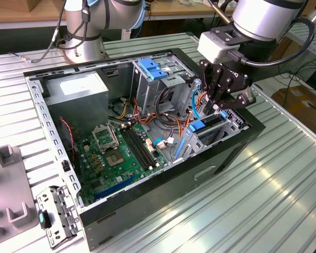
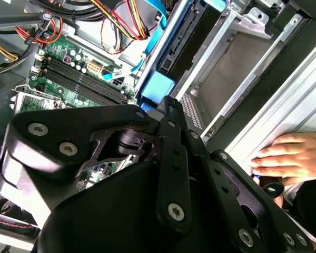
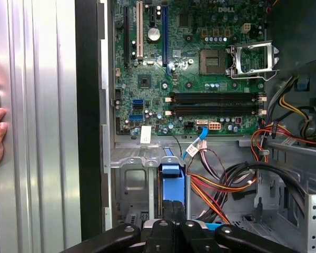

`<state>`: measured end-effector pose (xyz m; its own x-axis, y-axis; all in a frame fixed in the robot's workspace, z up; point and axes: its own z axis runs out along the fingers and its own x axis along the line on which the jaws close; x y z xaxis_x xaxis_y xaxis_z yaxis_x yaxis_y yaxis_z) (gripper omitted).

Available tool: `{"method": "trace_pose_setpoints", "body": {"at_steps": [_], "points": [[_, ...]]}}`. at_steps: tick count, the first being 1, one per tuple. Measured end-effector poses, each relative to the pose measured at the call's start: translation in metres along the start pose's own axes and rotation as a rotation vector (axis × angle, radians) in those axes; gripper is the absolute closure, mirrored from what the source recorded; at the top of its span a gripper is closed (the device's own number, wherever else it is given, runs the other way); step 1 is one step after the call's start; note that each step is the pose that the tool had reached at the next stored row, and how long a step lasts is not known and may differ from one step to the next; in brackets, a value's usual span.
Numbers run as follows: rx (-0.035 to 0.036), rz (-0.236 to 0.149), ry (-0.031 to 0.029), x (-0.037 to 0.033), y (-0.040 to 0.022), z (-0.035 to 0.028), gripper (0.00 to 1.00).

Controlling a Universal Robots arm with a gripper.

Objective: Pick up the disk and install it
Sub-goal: 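Insert the first disk wire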

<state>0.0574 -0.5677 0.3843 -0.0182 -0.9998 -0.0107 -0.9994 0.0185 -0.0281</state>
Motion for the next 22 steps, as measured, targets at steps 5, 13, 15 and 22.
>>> {"method": "trace_pose_setpoints", "body": {"at_steps": [5, 13, 15, 22], "points": [[-0.0002, 0.0, 0.0001, -0.0001, -0.0062, 0.0001, 0.89], [-0.0005, -0.028, -0.0007, -0.0002, -0.0112, 0.0003, 0.89], [-0.0009, -0.06, -0.0015, -0.0001, -0.0113, -0.0004, 0.89], [-0.0022, -0.091, -0.003, -0.0003, -0.0116, -0.01, 0.89]]}}
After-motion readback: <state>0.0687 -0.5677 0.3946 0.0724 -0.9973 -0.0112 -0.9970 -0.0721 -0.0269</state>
